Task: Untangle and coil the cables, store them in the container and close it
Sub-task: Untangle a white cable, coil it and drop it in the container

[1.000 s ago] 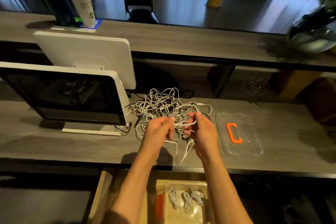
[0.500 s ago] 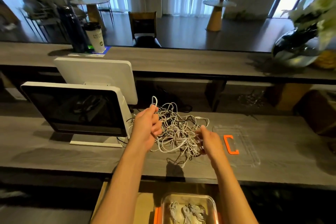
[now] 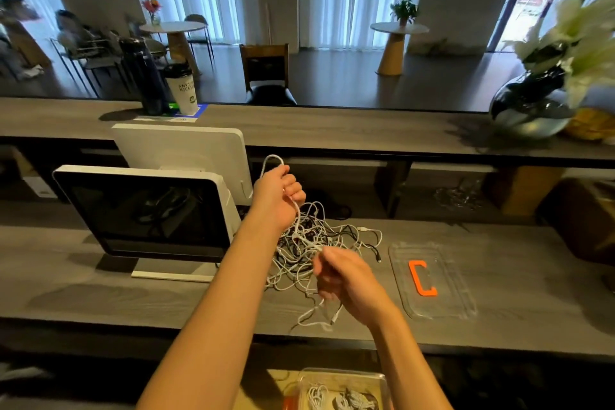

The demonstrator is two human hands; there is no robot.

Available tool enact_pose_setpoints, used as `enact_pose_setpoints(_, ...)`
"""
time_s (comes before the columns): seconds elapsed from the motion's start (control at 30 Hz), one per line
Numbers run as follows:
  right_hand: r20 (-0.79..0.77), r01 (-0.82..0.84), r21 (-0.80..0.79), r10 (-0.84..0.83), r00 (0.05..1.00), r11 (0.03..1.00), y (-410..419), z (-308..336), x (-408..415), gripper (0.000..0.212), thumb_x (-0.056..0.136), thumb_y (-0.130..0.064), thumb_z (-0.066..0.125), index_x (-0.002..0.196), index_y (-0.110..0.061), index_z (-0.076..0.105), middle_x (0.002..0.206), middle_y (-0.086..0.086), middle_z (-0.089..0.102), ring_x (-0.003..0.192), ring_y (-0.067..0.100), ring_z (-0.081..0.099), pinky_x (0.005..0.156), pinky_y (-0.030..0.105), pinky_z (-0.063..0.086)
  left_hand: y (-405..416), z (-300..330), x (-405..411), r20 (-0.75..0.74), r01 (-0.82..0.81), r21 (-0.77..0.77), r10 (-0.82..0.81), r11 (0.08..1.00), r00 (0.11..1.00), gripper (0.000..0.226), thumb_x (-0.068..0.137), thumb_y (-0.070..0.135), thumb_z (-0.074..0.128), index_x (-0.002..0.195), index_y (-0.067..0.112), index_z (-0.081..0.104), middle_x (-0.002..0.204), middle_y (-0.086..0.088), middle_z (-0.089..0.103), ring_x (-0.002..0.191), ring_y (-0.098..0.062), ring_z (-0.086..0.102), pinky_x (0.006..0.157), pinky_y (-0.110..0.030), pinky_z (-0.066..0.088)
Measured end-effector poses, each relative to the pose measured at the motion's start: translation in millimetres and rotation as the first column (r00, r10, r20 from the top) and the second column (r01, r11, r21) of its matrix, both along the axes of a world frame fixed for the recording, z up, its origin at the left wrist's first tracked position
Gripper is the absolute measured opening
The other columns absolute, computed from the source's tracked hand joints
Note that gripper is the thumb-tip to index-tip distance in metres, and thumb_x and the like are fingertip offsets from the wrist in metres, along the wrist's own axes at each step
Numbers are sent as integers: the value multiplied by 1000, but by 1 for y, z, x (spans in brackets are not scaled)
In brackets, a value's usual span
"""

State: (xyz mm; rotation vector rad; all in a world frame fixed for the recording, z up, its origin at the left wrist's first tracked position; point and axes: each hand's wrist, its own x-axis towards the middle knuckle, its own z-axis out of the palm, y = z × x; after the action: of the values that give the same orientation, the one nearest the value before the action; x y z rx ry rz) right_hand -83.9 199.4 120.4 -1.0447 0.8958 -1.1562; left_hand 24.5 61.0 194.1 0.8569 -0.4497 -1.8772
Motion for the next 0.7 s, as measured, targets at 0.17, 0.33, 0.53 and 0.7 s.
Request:
enact_pose_setpoints(0.17,269,177,-104,-143,952,979,-21,25,3,32,99,-34,45,78,-12,54,53,-7,27,46,8,19,45,24,15,20,-23,1,160,189,-60,-178,980,971,47,104,50,34,114,8,53,95,-13,70,88,-25,68,72,-35,52)
enact_pose_setpoints(0.33,337,371,-34,-339,878,928,-62,62,-8,34,103,-30,41,82,-10,59,52,-6,25,44,6,20,43,21,17,65,-47,0,514,590,-194,-431,784,742,88,100,65,5,110,3,66,87,-11,71,75,-14,66,78,-34,44)
enact_pose_setpoints(0.53,124,339,187,-365,923,922,-92,55,-34,59,105,-50,28,116,-3,62,71,5,55,62,15,49,62,28,41,75,-51,11,528,499,-345,-275,795,804,38,107,29,33,86,8,57,56,6,41,52,-14,47,63,-27,40)
enact_pose_setpoints(0.7,-67,91,200,-79,995,976,-71,1,-10,83,100,-66,14,119,-3,65,111,19,70,101,27,66,95,41,47,44,-23,15,-25,164,-295,-180,941,983,31,107,26,37,85,12,55,50,8,30,39,-6,25,45,-22,24)
